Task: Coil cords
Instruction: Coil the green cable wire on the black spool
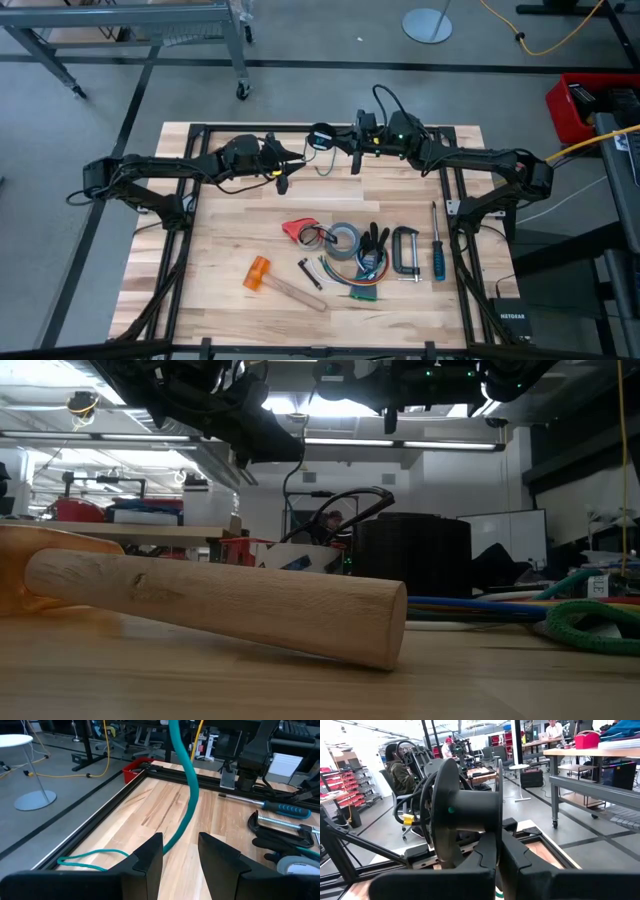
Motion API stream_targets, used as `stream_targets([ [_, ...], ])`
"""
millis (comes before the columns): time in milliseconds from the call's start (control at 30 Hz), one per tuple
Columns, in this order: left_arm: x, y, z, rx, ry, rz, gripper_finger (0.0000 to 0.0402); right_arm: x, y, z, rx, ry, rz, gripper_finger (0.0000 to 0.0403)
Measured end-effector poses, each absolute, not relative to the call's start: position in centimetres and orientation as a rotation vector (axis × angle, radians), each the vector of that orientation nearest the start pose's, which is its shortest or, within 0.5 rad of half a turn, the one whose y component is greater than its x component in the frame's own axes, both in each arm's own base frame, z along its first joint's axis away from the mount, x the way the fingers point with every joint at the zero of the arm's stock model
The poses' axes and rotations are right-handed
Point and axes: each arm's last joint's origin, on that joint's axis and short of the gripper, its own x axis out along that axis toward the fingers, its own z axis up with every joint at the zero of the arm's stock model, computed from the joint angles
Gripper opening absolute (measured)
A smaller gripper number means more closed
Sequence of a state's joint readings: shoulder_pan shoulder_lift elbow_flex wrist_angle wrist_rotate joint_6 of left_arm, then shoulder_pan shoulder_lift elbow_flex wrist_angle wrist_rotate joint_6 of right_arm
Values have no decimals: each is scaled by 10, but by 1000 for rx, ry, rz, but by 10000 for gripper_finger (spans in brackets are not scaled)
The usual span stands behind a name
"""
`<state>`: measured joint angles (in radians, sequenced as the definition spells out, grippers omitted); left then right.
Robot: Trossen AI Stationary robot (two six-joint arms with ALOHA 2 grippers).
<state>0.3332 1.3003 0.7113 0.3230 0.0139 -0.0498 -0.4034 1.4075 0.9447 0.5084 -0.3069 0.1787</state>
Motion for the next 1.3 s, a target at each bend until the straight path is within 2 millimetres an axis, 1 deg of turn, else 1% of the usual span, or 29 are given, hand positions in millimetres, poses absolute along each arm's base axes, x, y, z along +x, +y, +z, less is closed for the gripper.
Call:
stream_targets([
  [333,265,91,246,-81,256,324,117,296,-117,315,162,-76,-90,1],
  [700,264,92,247,-61,258,346,117,301,-104,317,162,-86,-48,1],
  [867,264,92,247,-63,258,346,117,301,-103,321,164,-130,-47,1],
  [1033,265,90,247,-59,259,337,117,300,-103,321,164,-131,-47,1],
  [1167,266,88,247,-57,259,333,98,300,-103,321,164,-132,-47,1],
  [1300,265,89,247,-59,259,333,54,300,-104,322,163,-136,-59,1],
])
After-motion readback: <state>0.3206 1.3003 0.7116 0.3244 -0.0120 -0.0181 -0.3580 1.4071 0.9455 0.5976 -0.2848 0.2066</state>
